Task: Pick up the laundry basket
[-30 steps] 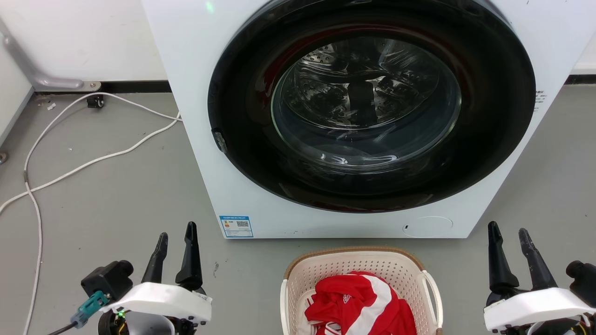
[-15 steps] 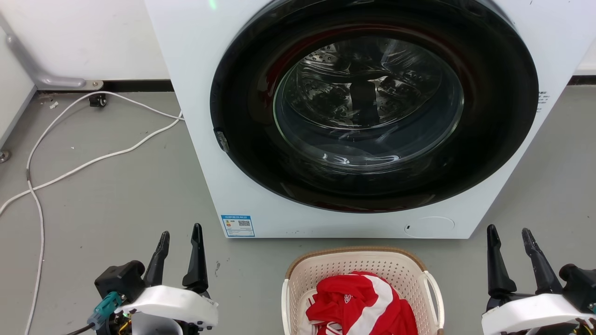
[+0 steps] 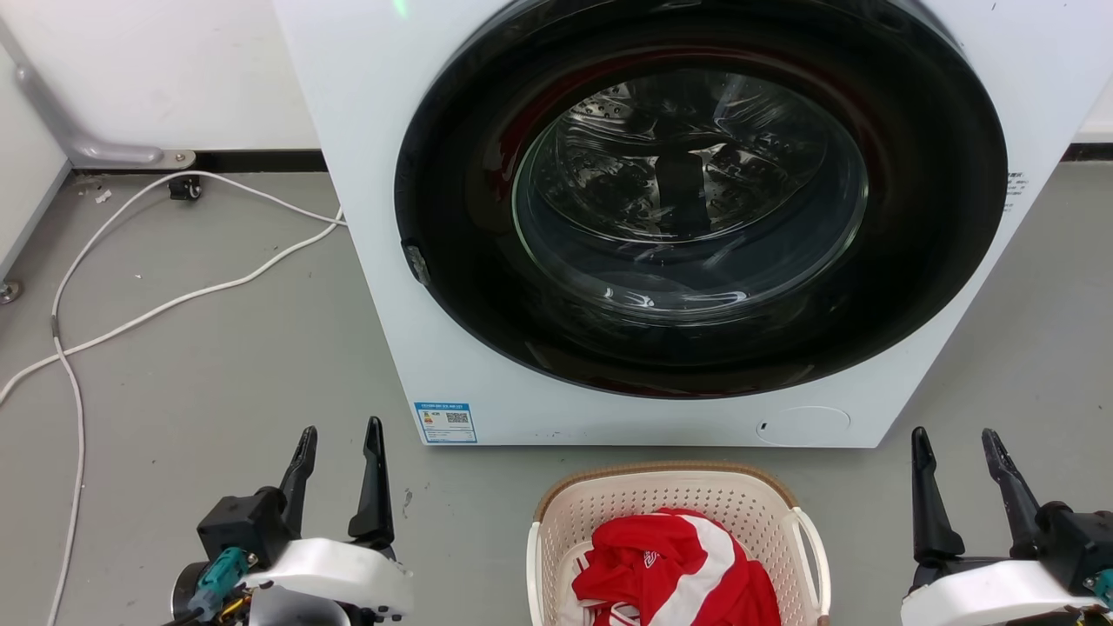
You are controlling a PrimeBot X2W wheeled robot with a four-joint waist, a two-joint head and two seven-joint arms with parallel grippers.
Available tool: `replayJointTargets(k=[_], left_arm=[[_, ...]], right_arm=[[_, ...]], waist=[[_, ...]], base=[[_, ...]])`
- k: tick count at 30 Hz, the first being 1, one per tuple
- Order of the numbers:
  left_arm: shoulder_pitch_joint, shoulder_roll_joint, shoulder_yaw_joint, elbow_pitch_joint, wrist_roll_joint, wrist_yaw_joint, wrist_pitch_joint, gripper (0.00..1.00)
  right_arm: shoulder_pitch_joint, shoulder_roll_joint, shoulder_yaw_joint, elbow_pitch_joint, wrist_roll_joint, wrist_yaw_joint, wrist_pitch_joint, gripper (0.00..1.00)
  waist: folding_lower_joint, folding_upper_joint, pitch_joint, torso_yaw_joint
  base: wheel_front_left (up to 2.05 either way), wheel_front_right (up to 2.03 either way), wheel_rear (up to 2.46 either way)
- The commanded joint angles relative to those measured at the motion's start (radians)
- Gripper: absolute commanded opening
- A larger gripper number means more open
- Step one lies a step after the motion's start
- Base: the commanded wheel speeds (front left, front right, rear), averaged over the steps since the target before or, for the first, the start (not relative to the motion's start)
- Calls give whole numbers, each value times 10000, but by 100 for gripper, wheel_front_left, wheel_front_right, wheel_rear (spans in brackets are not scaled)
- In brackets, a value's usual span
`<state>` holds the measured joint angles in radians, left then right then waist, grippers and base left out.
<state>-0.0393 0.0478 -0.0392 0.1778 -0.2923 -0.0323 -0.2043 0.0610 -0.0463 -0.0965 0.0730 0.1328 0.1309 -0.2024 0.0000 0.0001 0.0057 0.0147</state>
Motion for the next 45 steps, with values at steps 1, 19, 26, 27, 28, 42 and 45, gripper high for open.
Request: replayJointTargets(k=[1,19,26,27,28,42,45], left_arm=[[110,33,-17,-40,181,40,-66,100],[267,35,-39,97,1401,-55,-423,100],[315,36,-35,185,1721,-99,-571,100],[319,37,-39,202,1779,-104,-580,100],[324,37,-43,215,1814,-110,-601,100],[329,36,-24,462,1684,-163,-615,100],[327,35,-24,493,1669,-148,-616,100]], right_arm=[[54,-54,-8,-119,-194,-3,-101,100],[276,-59,-28,-306,-1468,-3,-439,100],[386,-62,-6,-306,-1886,-3,-587,100],[393,-63,-9,-305,-1948,-3,-609,100],[398,-63,-20,-299,-1967,-3,-636,100],[332,-61,-40,-74,-1685,-3,-631,100],[325,-61,-50,-45,-1672,-3,-631,100]], waist=[[0,-1,-3,1],[0,-1,1,33],[0,-1,-24,49],[0,-1,-28,48],[0,-1,-32,46],[0,-1,-23,48],[0,-1,-29,45]], base=[[0,0,0],[0,0,0],[0,0,0],[0,0,0],[0,0,0],[0,0,0],[0,0,0]])
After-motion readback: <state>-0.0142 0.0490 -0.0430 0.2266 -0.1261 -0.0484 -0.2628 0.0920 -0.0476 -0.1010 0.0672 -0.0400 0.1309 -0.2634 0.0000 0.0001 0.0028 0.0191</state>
